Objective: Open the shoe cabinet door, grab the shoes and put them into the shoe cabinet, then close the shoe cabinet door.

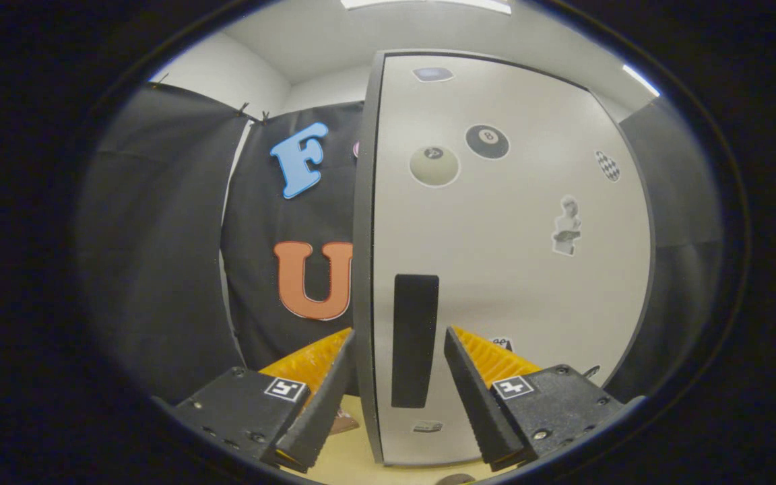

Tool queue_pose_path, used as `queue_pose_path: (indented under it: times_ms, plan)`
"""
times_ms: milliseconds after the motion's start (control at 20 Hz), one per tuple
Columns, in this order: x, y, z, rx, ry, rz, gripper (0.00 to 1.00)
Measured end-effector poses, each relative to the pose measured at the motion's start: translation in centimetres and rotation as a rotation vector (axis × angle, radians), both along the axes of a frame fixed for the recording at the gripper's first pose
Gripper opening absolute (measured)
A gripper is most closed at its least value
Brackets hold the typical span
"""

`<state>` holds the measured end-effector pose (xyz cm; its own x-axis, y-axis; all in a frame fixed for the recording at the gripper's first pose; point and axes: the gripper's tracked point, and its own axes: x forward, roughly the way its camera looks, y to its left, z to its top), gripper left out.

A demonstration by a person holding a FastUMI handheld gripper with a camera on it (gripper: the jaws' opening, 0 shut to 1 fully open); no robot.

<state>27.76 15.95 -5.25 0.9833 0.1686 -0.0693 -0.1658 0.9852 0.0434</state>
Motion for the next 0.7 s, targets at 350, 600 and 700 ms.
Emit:
queue_pose_path:
  times_ms: [350, 600, 700]
  plan:
    - [1.8, -1.1, -1.3, -0.030, 0.049, -0.082, 0.38]
    - [1.4, -1.4, -1.4, -0.034, 0.073, -0.070, 0.27]
    - [0.9, -1.6, -1.5, -0.027, 0.084, -0.047, 0.26]
